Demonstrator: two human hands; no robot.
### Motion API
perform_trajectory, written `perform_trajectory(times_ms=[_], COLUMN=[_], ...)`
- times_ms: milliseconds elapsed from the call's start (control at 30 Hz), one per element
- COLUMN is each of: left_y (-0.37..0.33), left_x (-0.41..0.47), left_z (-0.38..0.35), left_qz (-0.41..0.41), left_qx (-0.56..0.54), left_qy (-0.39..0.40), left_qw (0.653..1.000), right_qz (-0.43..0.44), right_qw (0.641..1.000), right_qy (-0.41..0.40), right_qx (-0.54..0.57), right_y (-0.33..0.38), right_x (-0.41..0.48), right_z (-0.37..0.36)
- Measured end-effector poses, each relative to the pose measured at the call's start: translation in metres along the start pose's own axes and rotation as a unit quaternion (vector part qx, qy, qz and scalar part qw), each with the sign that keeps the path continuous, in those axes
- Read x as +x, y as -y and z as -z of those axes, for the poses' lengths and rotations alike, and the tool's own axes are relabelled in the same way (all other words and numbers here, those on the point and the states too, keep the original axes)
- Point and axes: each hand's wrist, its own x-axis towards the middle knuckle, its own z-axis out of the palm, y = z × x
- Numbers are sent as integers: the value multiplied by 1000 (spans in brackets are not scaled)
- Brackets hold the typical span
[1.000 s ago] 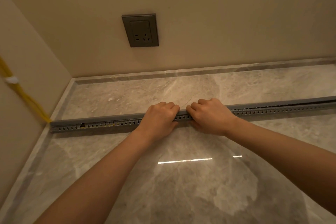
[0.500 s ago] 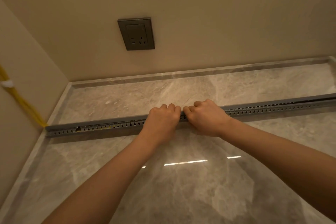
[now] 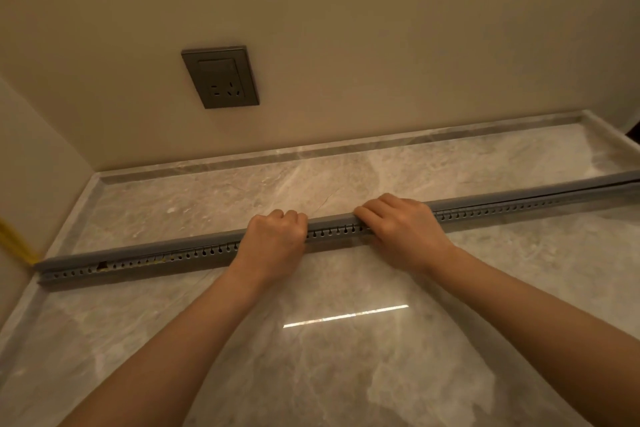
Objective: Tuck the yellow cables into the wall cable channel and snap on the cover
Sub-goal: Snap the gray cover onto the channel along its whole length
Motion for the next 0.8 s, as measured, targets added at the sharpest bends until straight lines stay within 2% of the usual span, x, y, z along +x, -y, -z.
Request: perform_trajectory(times_ms=[167, 333, 467, 600, 767, 800], left_y=[-3, -17, -36, -64, -68, -67], left_x=[1, 3, 11, 27, 31, 32], left_z=[-4, -5, -1, 3, 4, 6], left_qz=[11, 40, 10, -22, -28, -31], left_qx=[1, 18, 32, 66, 75, 83], left_qy=[-9, -5, -46, -61, -41, -35], left_qw=[1000, 999, 998, 996, 996, 995], right_qz=[19, 29, 52, 54, 47, 46], right_qw=[999, 999, 998, 998, 994, 994], right_qy=[-30, -21, -15, 18, 101, 97], right_qx=[-14, -15, -21, -12, 12, 21], right_y=[-22, -25, -30, -33, -39, -39], right_x=[-14, -7, -2, 1, 6, 7], right_z=[-1, -4, -3, -1, -4, -3])
